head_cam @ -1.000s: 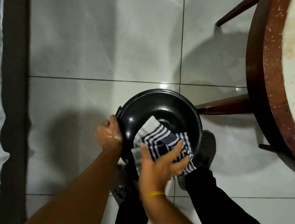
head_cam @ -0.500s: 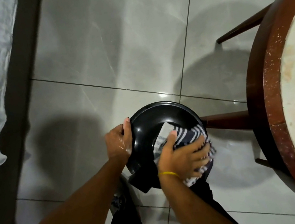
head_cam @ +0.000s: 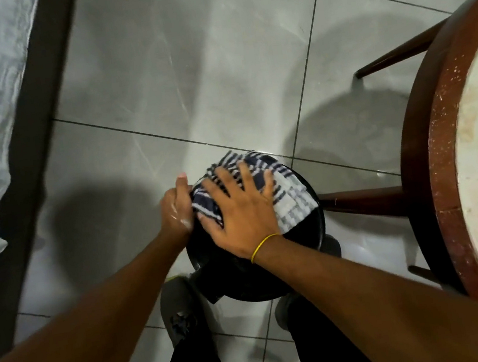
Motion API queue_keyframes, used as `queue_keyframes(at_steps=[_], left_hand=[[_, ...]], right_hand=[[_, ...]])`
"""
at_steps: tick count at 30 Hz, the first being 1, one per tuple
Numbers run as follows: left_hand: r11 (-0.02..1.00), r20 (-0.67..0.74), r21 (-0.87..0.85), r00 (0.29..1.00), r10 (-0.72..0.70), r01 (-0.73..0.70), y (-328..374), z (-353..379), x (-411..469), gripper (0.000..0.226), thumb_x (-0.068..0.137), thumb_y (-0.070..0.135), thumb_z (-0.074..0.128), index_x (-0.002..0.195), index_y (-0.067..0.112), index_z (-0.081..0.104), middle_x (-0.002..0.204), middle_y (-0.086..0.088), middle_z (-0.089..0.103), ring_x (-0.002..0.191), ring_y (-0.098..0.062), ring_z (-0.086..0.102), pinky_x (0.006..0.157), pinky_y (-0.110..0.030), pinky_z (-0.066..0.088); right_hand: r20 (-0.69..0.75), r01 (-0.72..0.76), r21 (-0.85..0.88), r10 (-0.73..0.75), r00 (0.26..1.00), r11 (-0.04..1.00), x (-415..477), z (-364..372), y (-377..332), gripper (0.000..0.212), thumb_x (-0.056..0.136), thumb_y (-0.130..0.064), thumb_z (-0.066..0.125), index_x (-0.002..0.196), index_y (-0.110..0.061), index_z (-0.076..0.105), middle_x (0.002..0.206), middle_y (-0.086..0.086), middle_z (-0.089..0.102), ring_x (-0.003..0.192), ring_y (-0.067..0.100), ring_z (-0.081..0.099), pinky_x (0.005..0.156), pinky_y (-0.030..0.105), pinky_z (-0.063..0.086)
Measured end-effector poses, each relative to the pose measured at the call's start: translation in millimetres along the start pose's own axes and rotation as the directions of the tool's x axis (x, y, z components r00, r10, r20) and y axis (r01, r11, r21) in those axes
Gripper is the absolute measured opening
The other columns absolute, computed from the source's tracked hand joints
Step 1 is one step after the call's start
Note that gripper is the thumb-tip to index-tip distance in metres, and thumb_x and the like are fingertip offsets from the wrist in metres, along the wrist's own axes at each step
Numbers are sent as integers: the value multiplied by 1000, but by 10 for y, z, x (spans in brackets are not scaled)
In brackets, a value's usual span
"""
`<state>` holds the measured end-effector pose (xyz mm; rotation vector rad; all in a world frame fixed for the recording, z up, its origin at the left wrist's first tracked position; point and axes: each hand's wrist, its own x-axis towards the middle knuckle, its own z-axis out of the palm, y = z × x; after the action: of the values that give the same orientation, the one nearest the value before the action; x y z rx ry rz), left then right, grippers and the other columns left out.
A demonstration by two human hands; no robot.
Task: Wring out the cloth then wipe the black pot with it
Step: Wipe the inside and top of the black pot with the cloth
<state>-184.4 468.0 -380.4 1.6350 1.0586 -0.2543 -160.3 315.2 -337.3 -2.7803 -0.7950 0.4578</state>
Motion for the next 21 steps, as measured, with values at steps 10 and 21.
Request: queue_keyframes(at_steps=[10, 21], left_hand=[[924, 328, -124, 893, -307, 362, 247, -224, 27, 80, 105, 66, 27, 80, 1, 67, 73, -21, 66, 61, -28, 59, 66, -33, 46], [845, 270, -353, 908, -319, 402, 162, -152, -22, 72, 101, 57, 35, 61, 4, 62, 59, -16, 58, 50, -28, 53, 53, -27, 44]], right_hand=[[344, 901, -44, -840, 420, 433, 2, -33, 143, 61, 99, -65, 53, 150, -34, 62, 160, 1, 59, 155, 40, 44, 125, 78, 19], [-34, 182, -19, -182, 983, 983, 58, -13, 126, 67, 98, -72, 51, 151, -34, 61, 162, -1, 55, 154, 37, 47, 121, 71, 30]])
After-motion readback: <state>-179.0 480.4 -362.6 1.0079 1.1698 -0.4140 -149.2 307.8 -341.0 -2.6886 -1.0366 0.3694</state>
